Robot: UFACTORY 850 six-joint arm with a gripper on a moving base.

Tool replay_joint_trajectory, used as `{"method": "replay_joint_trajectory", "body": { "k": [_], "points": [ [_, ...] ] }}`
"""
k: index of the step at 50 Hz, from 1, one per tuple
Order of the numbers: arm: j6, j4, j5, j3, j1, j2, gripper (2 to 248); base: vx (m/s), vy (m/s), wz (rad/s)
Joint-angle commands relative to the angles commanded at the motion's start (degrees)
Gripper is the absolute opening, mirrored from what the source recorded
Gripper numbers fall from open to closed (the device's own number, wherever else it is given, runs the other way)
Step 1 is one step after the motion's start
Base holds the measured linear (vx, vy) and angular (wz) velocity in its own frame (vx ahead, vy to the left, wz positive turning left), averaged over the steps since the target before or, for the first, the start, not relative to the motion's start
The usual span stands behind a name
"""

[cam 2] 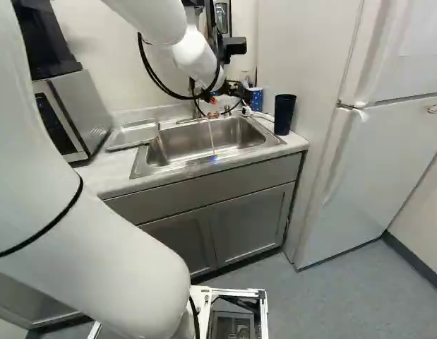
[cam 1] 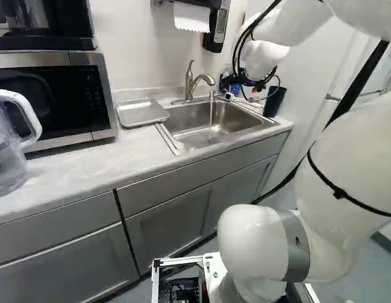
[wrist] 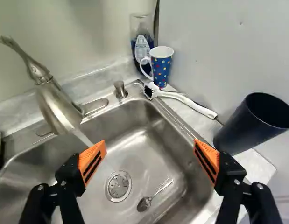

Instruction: Rinse the cup and place it in the tray

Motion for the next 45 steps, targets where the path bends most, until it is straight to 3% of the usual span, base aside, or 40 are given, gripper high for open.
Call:
{"method": "replay_joint_trajectory", "body": {
  "k": [13,45],
  "points": [
    [0.0,3.2,1.8,-0.5,-1.3,-0.6,247,0.000,0.000,0.000],
    [0.0,9.2,8.8,-0.5,-2.0,-1.4,247,0.000,0.000,0.000]
  ]
}}
